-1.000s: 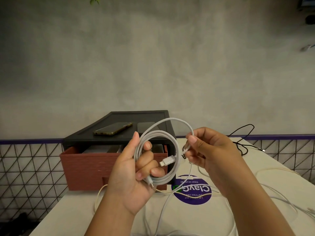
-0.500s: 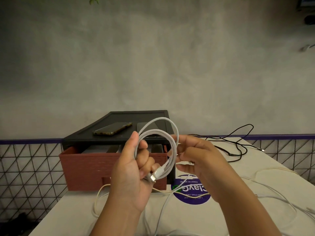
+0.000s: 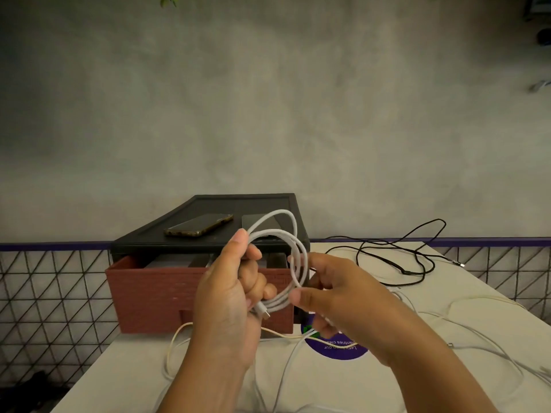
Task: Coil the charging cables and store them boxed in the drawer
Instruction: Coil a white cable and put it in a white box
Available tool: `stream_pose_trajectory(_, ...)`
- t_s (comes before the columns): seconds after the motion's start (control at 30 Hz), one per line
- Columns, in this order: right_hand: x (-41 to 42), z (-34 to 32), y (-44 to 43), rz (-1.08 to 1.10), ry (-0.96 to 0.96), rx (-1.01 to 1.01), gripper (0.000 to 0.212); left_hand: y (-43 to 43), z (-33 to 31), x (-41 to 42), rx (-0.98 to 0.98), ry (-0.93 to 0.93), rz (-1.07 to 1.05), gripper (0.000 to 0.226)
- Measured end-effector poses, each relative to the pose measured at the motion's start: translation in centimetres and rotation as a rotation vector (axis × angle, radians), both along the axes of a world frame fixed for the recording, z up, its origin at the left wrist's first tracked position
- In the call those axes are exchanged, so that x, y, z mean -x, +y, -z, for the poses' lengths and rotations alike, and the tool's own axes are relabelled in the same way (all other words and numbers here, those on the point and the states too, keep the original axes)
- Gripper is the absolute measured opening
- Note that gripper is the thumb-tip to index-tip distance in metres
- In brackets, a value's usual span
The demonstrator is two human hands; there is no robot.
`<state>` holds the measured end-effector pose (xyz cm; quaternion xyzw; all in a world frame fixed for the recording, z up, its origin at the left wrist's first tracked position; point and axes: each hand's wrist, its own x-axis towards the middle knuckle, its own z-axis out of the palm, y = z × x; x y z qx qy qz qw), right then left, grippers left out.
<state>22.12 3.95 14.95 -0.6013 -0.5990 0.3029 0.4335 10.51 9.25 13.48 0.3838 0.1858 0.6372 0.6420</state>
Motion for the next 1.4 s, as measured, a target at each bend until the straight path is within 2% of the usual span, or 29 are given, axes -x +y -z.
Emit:
stream_pose_trajectory(0.17,-0.4,-0.9,-1.0,-0.052,-0.114,0.052,0.048,0.6,-0.3,0.9,-0.034,0.014,-0.084,0.028)
stream_pose_trajectory(0.23,-0.6,-1.3,-1.8,-0.105,-0.136,0.063,0.052,0.7,-0.3,1.4,-0.063,0.047,-0.118,0.027)
stream_pose_trajectory(0.37,-1.6,-2.3,-3.3,-0.129,-0.14,0.001,0.042,1.0,-0.2,1.9,-0.101,0.094,-0.17,0.026)
stream_pose_trajectory(0.57,-3.4,-3.0,-4.7,-0.146,-0.003,-0.165,0.026,1.1,-0.4,2.4,-0.126,0.101,-0.194,0.026)
stream_pose_trajectory(0.67,-4.0,-2.8,-4.7,-0.154,0.026,-0.239,0.006,1.1,-0.4,2.5,-0.126,0.089,-0.158,0.025)
stream_pose_trajectory(0.73,-4.4,-2.4,-4.3,-0.139,-0.048,-0.28,0.01,1.0,-0.5,2.4,-0.107,0.051,-0.085,0.025)
stream_pose_trajectory(0.83,-4.3,-2.0,-3.6,-0.015,-0.23,-0.314,0.031,1.0,-0.5,2.6,-0.085,-0.034,0.074,0.027)
stream_pose_trajectory(0.9,-3.8,-1.9,-3.1,0.147,-0.431,-0.321,0.048,1.2,-0.5,2.9,-0.094,-0.084,0.213,0.028)
stream_pose_trajectory(0.97,-2.9,-1.8,-2.3,0.283,-0.641,-0.354,0.047,1.3,-0.4,2.9,-0.128,-0.115,0.331,0.027)
stream_pose_trajectory(1.07,-2.0,-1.3,-1.4,0.393,-0.724,-0.42,0.04,1.6,0.0,2.3,-0.085,-0.142,0.389,0.032)
stream_pose_trajectory(1.13,-1.4,-1.0,-1.0,0.368,-0.569,-0.396,0.053,1.3,0.0,1.6,-0.045,-0.134,0.42,0.032)
stream_pose_trajectory(1.23,-0.9,-0.6,-0.2,0.269,-0.025,-0.358,0.061,0.6,0.3,0.7,-0.02,-0.041,0.41,0.032)
stream_pose_trajectory(1.3,-1.1,-0.1,0.4,0.19,0.263,-0.33,0.06,0.0,0.5,0.2,-0.041,0.03,0.389,0.03)
stream_pose_trajectory(1.4,-1.3,0.2,0.9,0.142,0.445,-0.337,0.049,0.1,0.9,-0.1,-0.085,0.183,0.329,0.03)
